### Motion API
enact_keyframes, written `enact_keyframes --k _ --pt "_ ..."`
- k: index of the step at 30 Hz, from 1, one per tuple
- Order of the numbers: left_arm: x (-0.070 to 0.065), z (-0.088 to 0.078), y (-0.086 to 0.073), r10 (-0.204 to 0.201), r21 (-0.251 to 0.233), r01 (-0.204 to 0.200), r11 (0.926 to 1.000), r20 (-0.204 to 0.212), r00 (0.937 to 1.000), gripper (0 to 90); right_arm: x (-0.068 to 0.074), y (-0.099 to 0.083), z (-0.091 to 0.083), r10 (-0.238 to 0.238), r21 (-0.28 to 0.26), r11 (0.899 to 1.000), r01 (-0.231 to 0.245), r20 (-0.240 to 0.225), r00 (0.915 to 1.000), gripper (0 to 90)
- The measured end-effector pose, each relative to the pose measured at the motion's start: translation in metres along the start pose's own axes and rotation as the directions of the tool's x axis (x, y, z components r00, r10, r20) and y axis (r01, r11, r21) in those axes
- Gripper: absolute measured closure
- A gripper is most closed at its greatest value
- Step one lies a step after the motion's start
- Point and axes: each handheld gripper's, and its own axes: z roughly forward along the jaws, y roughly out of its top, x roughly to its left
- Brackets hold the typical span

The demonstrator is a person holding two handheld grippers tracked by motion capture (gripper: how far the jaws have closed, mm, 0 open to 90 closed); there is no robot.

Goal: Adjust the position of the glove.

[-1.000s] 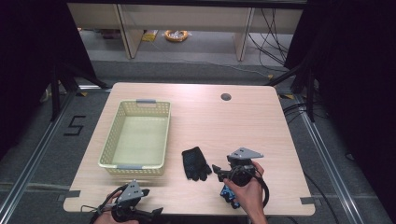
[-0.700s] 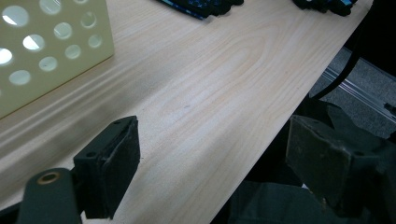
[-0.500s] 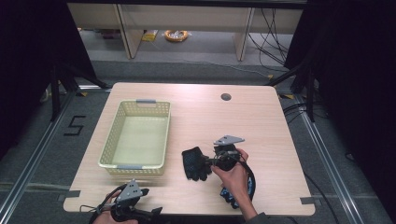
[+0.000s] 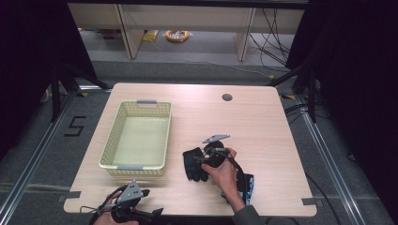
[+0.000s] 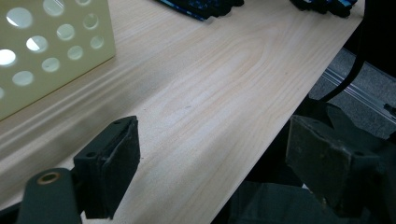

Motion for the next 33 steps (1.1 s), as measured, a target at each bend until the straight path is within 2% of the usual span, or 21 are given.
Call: enact_keyframes --k 4,5,6,10,11,12,13,14,15,18,20,21,22,23,25,27,28,29,31,32,33 --pt "0.0 0.0 0.0 -0.001 -0.005 0.001 1.0 0.0 1.0 17.1 0.004 0.002 0.01 -0.003 0.023 1.0 0.003 0.011 0.9999 39.3" --pt "0.0 -0.001 0.0 0.002 0.011 -0.002 0.9999 0.008 1.0 17.1 0.005 0.001 0.013 -0.001 0.016 1.0 0.001 0.012 0.9999 39.3" --pt "-0.001 0.0 0.0 -0.001 -0.011 0.001 0.9999 -0.004 1.0 17.1 0.006 0.002 0.014 -0.014 0.037 0.999 0.013 0.027 0.9995 39.4" --pt "0.0 0.0 0.0 0.001 -0.004 -0.001 1.0 0.001 1.0 17.1 0.007 0.001 0.021 -0.043 0.056 0.998 0.041 0.037 0.9984 42.5" --pt "0.001 -0.001 0.0 0.027 0.016 -0.027 0.9995 -0.015 0.9995 17.1 0.007 0.0 0.024 -0.064 0.058 0.996 0.06 0.056 0.9964 44.2" --pt "0.001 -0.001 0.0 0.027 0.016 -0.027 0.9995 -0.015 0.9995 17.0 0.007 0.0 0.024 -0.064 0.058 0.996 0.06 0.056 0.9964 44.2" --pt "-0.001 0.0 0.0 0.004 -0.009 -0.004 1.0 0.003 1.0 17.1 0.008 0.001 0.023 -0.07 0.065 0.996 0.067 0.044 0.9965 49.5" --pt "-0.001 0.0 0.0 0.004 -0.009 -0.004 1.0 0.003 1.0 17.0 0.008 0.001 0.023 -0.07 0.065 0.996 0.067 0.044 0.9965 49.5" --pt "0.0 0.0 0.0 0.003 -0.008 -0.003 1.0 0.002 1.0 17.1 0.007 0.0 0.022 -0.094 0.065 0.994 0.092 0.036 0.9949 56.9" --pt "0.0 -0.001 0.0 0.017 0.005 -0.017 0.9998 0.002 0.9999 17.1 0.007 0.0 0.023 -0.118 0.055 0.992 0.117 0.027 0.9926 60.6" --pt "-0.001 -0.002 0.0 0.004 0.02 -0.004 0.9998 0.003 1.0 17.1 0.009 0.001 0.02 -0.152 0.058 0.987 0.151 0.02 0.9881 74.1" --pt "0.0 -0.001 0.0 0.004 0.018 -0.004 0.9998 0.008 1.0 17.1 0.008 0.0 0.021 -0.165 0.03 0.986 0.165 0.018 0.9861 79.3" --pt "0.0 -0.001 0.0 0.004 0.018 -0.004 0.9998 0.008 1.0 17.1 0.008 0.0 0.021 -0.165 0.03 0.986 0.165 0.018 0.9861 79.3" --pt "0.0 -0.001 -0.001 -0.002 0.01 0.002 0.9999 0.002 1.0 17.1 0.006 0.0 0.019 -0.174 0.043 0.984 0.175 -0.012 0.9846 81.8" --pt "0.002 -0.002 0.0 0.037 0.026 -0.036 0.999 -0.012 0.9993 17.1 0.005 0.0 0.019 -0.178 0.03 0.984 0.178 -0.014 0.984 82.4" --pt "0.001 -0.002 0.0 0.023 0.013 -0.023 0.9996 -0.002 0.9997 17.0 0.004 0.0 0.016 -0.177 0.046 0.983 0.178 -0.034 0.9837 83.4" --pt "0.001 -0.002 0.0 0.017 0.014 -0.017 0.9997 0.011 0.9998 17.0 0.005 0.0 0.016 -0.183 0.016 0.983 0.184 -0.034 0.9825 83.7" --pt "0.0 -0.001 0.0 0.016 0.005 -0.016 0.9999 0.003 0.9999 17.1 0.004 0.001 0.011 -0.197 0.007 0.98 0.198 -0.059 0.9786 84.1" --pt "0.0 -0.002 0.0 -0.001 0.024 0.0 0.9997 0.014 0.9999 17.0 0.006 0.002 0.006 -0.204 0.014 0.979 0.205 -0.075 0.9761 84.3" --pt "0.0 -0.002 0.0 0.003 0.028 -0.003 0.9996 0.013 0.9999 17.1 0.007 0.002 0.003 -0.2 0.019 0.979 0.202 -0.066 0.9775 84.4" --pt "0.0 -0.001 0.0 0.016 0.004 -0.016 0.9999 0.003 0.9999 17.1 0.007 0.002 0.003 -0.2 0.019 0.979 0.202 -0.066 0.9775 84.4"
